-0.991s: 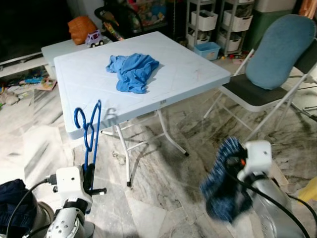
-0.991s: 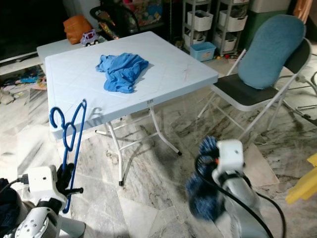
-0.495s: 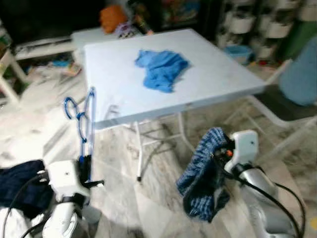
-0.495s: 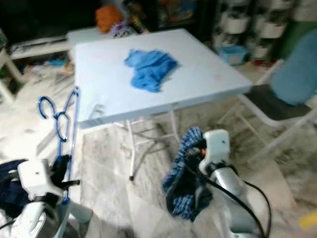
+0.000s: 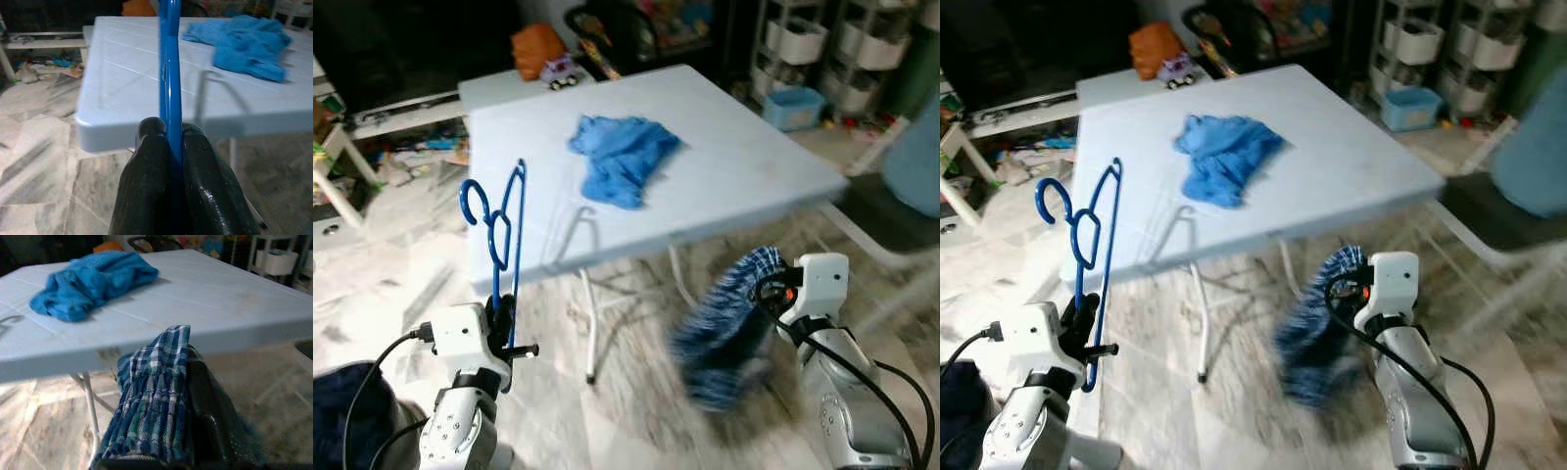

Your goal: Hang hanger

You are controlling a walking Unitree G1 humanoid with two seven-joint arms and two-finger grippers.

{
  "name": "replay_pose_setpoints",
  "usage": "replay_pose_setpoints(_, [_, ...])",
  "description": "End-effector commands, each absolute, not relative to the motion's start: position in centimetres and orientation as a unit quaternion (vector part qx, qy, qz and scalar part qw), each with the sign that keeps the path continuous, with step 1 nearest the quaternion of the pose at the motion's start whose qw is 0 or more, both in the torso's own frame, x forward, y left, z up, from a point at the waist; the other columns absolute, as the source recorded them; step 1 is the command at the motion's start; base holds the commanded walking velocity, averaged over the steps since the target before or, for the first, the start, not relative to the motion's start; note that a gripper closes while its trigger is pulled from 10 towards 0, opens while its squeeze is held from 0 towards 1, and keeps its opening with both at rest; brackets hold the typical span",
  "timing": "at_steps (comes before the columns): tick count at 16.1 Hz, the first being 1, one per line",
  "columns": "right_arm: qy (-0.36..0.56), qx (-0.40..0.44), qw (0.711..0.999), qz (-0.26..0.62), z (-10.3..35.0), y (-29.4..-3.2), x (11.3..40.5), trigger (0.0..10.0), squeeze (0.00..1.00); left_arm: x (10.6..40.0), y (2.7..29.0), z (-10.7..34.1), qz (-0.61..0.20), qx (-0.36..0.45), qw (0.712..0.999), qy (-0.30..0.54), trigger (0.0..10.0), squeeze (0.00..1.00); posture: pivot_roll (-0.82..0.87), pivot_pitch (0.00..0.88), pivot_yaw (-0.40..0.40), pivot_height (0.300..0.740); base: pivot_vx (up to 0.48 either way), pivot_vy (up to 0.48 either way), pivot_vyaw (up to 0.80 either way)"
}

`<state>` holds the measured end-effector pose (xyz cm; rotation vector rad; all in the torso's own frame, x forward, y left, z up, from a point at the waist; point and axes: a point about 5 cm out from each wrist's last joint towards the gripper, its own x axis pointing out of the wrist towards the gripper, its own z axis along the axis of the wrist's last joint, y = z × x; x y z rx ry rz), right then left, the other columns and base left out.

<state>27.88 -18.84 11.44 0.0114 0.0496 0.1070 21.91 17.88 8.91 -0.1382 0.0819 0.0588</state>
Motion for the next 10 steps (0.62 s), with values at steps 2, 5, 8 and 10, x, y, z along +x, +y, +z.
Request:
replay_pose_setpoints(2, [0.003, 0.013, 0.998, 0.062, 12.3, -18.0, 28.4, 10.0, 0.00, 22.0, 18.7, 9.5, 0.050, -0.053, 0.997, 0.032, 10.0, 0.00, -0.03, 0.000, 0.073, 0.740, 0.381, 0.000, 0.00])
replay_pose_setpoints(5, [-0.035, 0.002, 0.997, 0.073, 14.4, -17.2, 29.8, 10.0, 0.00, 22.8, 18.5, 11.0, 0.048, -0.050, 0.998, 0.006, 10.0, 0.00, -0.03, 0.000, 0.073, 0.740, 0.380, 0.000, 0.78])
replay_pose_setpoints(8, [-0.059, 0.009, 0.995, 0.081, 15.7, -16.5, 30.9, 10.0, 0.00, 22.7, 18.5, 10.6, 0.051, -0.047, 0.997, 0.015, 10.0, 0.00, -0.01, 0.000, 0.066, 0.740, 0.351, 0.000, 0.71])
replay_pose_setpoints(10, [-0.058, 0.004, 0.995, 0.085, 15.6, -16.2, 31.1, 10.0, 0.00, 22.5, 18.6, 10.5, 0.056, -0.048, 0.997, 0.019, 10.0, 0.00, -0.01, 0.000, 0.064, 0.740, 0.326, 0.000, 0.62])
